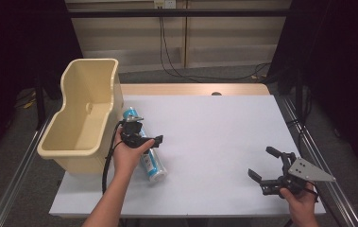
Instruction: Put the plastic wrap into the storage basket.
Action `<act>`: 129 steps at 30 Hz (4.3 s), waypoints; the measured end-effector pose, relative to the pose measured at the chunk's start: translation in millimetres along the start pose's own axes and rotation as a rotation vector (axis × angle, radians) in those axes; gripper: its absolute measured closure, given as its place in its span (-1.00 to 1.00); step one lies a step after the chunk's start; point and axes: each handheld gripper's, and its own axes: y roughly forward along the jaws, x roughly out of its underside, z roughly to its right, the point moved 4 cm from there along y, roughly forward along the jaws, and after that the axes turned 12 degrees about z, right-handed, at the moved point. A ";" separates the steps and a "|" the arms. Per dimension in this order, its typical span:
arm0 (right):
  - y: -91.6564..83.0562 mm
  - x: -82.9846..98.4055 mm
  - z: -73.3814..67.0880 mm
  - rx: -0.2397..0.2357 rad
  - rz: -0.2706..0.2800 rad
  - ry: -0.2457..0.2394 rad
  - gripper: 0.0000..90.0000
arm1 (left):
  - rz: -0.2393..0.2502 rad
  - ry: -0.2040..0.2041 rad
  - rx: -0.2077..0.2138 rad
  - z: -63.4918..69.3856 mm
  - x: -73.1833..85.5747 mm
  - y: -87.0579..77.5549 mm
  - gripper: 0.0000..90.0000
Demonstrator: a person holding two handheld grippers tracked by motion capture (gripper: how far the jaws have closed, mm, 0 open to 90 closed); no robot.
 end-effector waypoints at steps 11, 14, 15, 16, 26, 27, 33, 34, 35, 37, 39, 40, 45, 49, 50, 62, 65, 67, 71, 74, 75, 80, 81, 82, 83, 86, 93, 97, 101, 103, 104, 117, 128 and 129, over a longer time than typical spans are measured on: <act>0.4 -0.2 -0.1 -0.003 0.001 -0.004 -0.98 | -0.082 -0.026 -0.036 -2.5 -4.1 1.1 -1.00; 0.1 -0.1 -0.2 -0.003 0.000 -0.003 -0.98 | -0.130 -0.025 -0.066 -5.2 -2.0 1.7 -1.00; 0.0 -0.1 -0.5 -0.003 -0.001 -0.001 -0.98 | -0.143 -0.029 -0.074 -6.2 -1.0 2.0 -1.00; -0.1 0.0 -0.5 -0.006 -0.001 -0.003 -0.98 | -0.149 -0.039 -0.082 -7.0 -0.1 2.5 -1.00; 1.2 0.5 -1.0 -0.004 -0.006 -0.008 -0.98 | -0.235 -0.080 -0.130 -9.4 0.7 7.0 -1.00; 1.2 0.5 -1.2 -0.004 -0.006 -0.008 -0.98 | -0.249 -0.082 -0.135 -9.8 0.6 7.2 -1.00; 1.1 0.2 -1.2 -0.005 -0.004 -0.008 -0.97 | -0.274 -0.085 -0.155 -11.4 -0.1 10.1 -1.00; 1.1 0.1 -1.1 -0.006 -0.004 -0.008 -0.98 | -0.278 -0.089 -0.162 -11.7 0.0 11.1 -1.00; 1.1 0.2 -1.1 -0.005 -0.004 -0.008 -0.98 | -0.280 -0.083 -0.167 -12.3 0.6 11.9 -0.99; 1.0 0.1 -1.1 -0.006 -0.003 -0.009 -0.98 | -0.286 -0.076 -0.172 -13.3 1.6 12.4 -0.98; 1.1 0.3 -1.4 -0.009 -0.005 -0.010 -0.97 | -0.302 -0.057 -0.179 -15.0 3.2 13.6 -0.97; 1.1 0.2 -1.4 -0.009 -0.005 -0.009 -0.97 | -0.295 -0.056 -0.190 -16.4 3.5 15.1 -0.96; 1.2 0.3 -1.1 -0.008 -0.004 -0.008 -0.97 | -0.299 -0.064 -0.190 -17.2 3.0 16.1 -0.94; 1.2 0.4 -1.9 -0.012 -0.007 -0.009 -0.97 | -0.296 -0.093 -0.201 -17.7 4.0 18.4 -0.92; 1.1 0.3 -2.2 -0.013 -0.007 -0.009 -0.97 | -0.307 -0.097 -0.206 -17.7 4.4 19.3 -0.92; 0.6 -0.1 -2.3 -0.014 -0.005 -0.006 -0.97 | -0.329 -0.212 -0.223 -19.2 8.0 23.5 -0.82; 0.6 -0.2 -2.4 -0.015 -0.005 -0.010 -0.97 | -0.360 -0.267 -0.212 -20.7 8.3 24.0 -0.79; 0.4 -0.7 -2.6 -0.016 -0.005 -0.014 -0.97 | -0.371 -0.271 -0.212 -20.7 7.7 25.9 -0.79; 0.5 -0.4 -2.9 -0.017 -0.009 -0.015 -0.97 | -0.380 -0.293 -0.230 -19.0 8.3 27.7 -0.77; 0.2 -1.0 -2.7 -0.017 -0.007 -0.017 -0.97 | -0.398 -0.374 -0.236 -18.7 10.1 28.2 -0.63; 0.0 -1.4 -2.5 -0.016 -0.005 -0.017 -0.97 | -0.405 -0.399 -0.246 -18.2 10.5 29.2 -0.62; -1.2 -1.3 -1.0 -0.011 -0.004 -0.011 -0.97 | -0.414 -0.414 -0.269 -17.3 9.9 30.4 -0.58; -1.2 -1.1 -0.9 -0.011 -0.006 -0.011 -0.97 | -0.419 -0.422 -0.269 -18.4 9.8 29.6 -0.57; -1.1 -0.9 -0.9 -0.011 -0.005 -0.009 -0.97 | -0.413 -0.439 -0.278 -18.7 9.6 29.4 -0.55; -1.1 -0.9 -0.9 -0.011 -0.005 -0.009 -0.97 | -0.413 -0.439 -0.278 -18.7 9.6 29.4 -0.54; -0.3 -0.5 -0.8 -0.013 -0.004 -0.007 -0.97 | -0.417 -0.456 -0.275 -19.6 9.3 28.2 -0.52; 0.0 -0.2 0.3 -0.012 -0.002 -0.009 -0.97 | -0.475 -0.371 -0.311 -11.0 5.4 29.3 -0.46; -0.2 -0.2 0.5 -0.014 -0.001 -0.007 -0.97 | -0.511 -0.313 -0.321 -8.3 2.0 28.7 -0.32; 0.6 0.6 1.0 -0.012 -0.004 -0.006 -0.97 | -0.569 -0.267 -0.321 -6.8 -0.5 28.5 -0.30; 0.5 0.5 1.1 -0.011 -0.004 -0.005 -0.97 | -0.570 -0.260 -0.323 -7.1 -0.8 28.4 -0.30; 0.2 0.3 1.4 -0.011 -0.003 -0.007 -0.97 | -0.576 -0.254 -0.323 -7.4 -1.3 28.0 -0.30; -1.0 0.7 2.8 -0.006 -0.004 -0.006 -0.97 | -0.583 -0.248 -0.304 1.4 -26.8 13.0 -0.28; -1.9 0.1 3.2 -0.002 -0.002 -0.006 -0.97 | -0.589 -0.247 -0.274 12.8 -48.4 2.9 -0.28; -1.9 0.1 3.2 -0.002 -0.002 -0.006 -0.97 | -0.589 -0.247 -0.274 12.8 -48.4 2.9 -0.28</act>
